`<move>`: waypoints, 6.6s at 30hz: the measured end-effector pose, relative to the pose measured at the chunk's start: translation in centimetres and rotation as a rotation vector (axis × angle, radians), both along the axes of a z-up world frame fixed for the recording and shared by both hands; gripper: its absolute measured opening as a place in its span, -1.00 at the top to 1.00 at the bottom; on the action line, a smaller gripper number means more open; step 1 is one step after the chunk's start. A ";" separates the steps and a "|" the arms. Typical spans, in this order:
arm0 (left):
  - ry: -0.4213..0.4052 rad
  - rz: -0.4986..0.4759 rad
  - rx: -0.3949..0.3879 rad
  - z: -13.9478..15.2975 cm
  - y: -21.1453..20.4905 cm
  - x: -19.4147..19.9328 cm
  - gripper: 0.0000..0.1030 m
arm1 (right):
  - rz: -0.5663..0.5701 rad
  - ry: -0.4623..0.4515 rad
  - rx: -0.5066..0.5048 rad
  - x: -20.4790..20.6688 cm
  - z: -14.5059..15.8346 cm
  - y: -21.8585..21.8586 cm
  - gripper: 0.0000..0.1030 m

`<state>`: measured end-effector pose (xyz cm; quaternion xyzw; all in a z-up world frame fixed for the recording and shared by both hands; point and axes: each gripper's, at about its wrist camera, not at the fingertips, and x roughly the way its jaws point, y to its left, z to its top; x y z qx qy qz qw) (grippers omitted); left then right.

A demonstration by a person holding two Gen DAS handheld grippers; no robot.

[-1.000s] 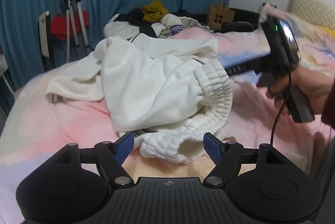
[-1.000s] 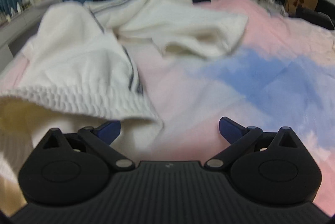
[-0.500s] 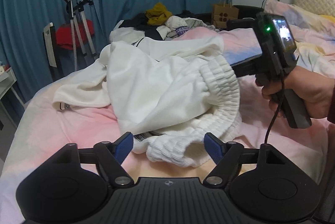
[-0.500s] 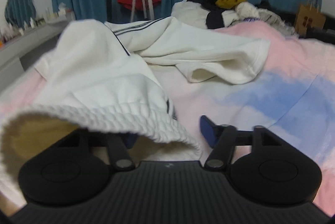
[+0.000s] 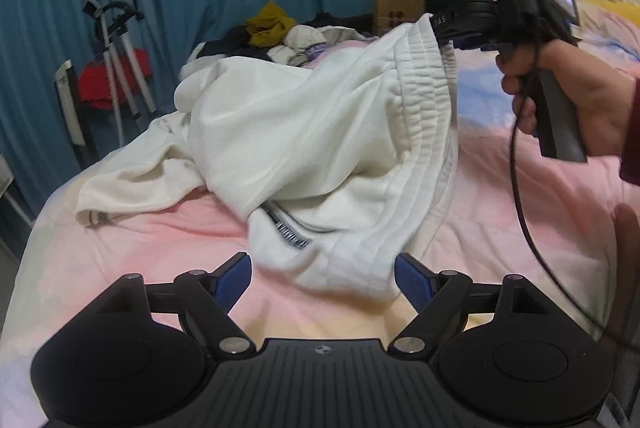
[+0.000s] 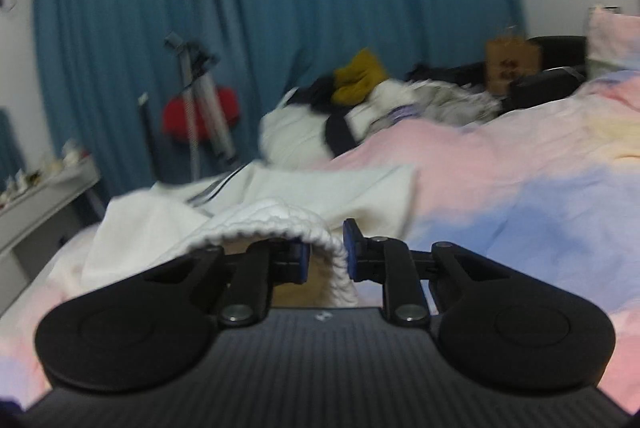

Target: Fold clothes

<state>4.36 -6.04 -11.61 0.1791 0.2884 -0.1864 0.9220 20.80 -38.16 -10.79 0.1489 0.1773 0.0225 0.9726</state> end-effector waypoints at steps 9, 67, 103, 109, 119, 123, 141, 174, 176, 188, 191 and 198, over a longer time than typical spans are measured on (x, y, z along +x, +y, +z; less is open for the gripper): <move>-0.038 -0.032 0.012 -0.3 -0.1 -0.4 -0.55 | -0.166 0.230 0.170 2.3 -3.7 -4.5 0.60; -0.216 0.508 -0.717 9.3 16.4 10.6 0.77 | 0.641 -0.157 -0.009 -11.3 5.0 8.8 -0.55; 0.176 0.577 -0.401 5.1 20.7 7.5 -0.40 | 0.355 -0.285 0.018 -13.5 8.5 9.5 0.79; 0.165 0.341 -0.004 4.4 13.9 2.8 -0.63 | 0.301 -0.119 -0.018 -10.8 6.9 7.3 0.79; -0.029 0.158 0.325 2.5 6.3 -1.1 -0.38 | 0.282 0.053 -0.015 -9.9 3.3 6.4 0.75; -0.007 0.206 0.107 3.7 7.9 0.8 -0.08 | 0.226 0.092 -0.080 -10.3 1.4 7.5 0.74; -0.291 0.495 -0.443 20.9 26.7 4.2 0.83 | 0.594 0.035 0.011 -16.8 3.8 20.4 0.71; -0.044 0.941 -0.368 11.3 47.5 12.0 -0.61 | 1.028 -0.079 -0.043 -9.4 2.3 40.6 -1.00; -0.061 0.932 -0.366 12.6 46.7 9.3 -0.63 | 1.024 -0.093 -0.064 -10.5 3.1 39.8 -1.00; -0.151 0.698 -0.415 18.6 31.9 -2.4 -0.72 | 0.806 -0.155 -0.109 -13.4 10.1 29.0 -1.00; -0.141 0.630 -0.387 18.8 26.1 -3.9 -0.77 | 0.745 -0.166 -0.136 -13.4 11.2 25.4 -1.00; -0.174 0.440 -0.455 17.6 14.2 -7.1 -0.84 | 0.614 -0.164 -0.219 -12.9 11.7 16.9 -1.00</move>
